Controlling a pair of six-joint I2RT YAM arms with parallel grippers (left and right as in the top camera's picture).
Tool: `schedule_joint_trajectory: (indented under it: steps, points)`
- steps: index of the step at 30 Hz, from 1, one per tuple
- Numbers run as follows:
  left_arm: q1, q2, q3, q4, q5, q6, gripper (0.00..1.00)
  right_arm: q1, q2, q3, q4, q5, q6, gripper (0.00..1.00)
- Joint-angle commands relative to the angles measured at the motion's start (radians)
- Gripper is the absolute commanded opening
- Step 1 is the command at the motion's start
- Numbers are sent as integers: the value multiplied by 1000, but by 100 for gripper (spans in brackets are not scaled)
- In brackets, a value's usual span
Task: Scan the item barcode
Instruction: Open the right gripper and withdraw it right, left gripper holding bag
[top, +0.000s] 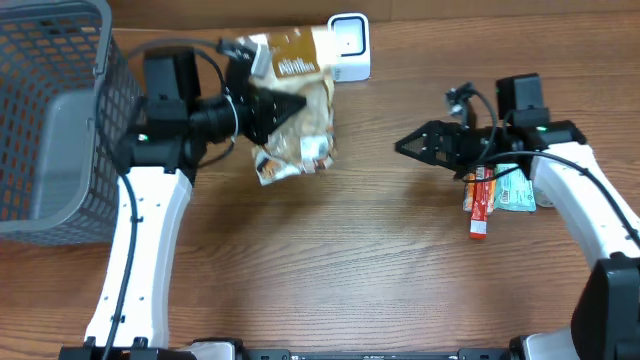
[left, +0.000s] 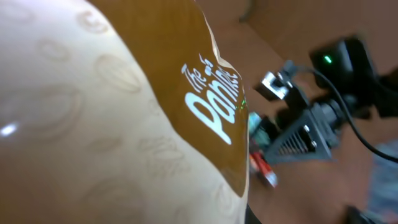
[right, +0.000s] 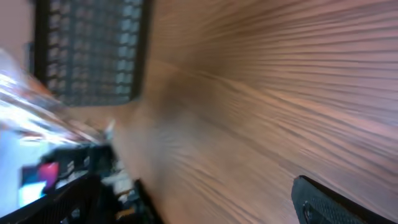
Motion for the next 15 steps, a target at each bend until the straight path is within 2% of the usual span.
schedule_joint_trajectory:
  steps: [1,5,7,12,15]
  points:
    - [-35,-6,116,-1,-159,38,4,-79,-90,8,-45,116,-45,100]
    - [-125,-10,182,-27,-351,137,4,-200,-134,8,-135,203,-45,100]
    - [-166,-12,195,-27,-391,166,4,-278,-147,8,-178,250,-45,100]
    - [-211,-12,200,-23,-386,174,4,-460,-150,8,-259,304,-45,100]
    - [-211,-11,200,-9,-334,195,4,-536,-150,8,-264,336,-45,100]
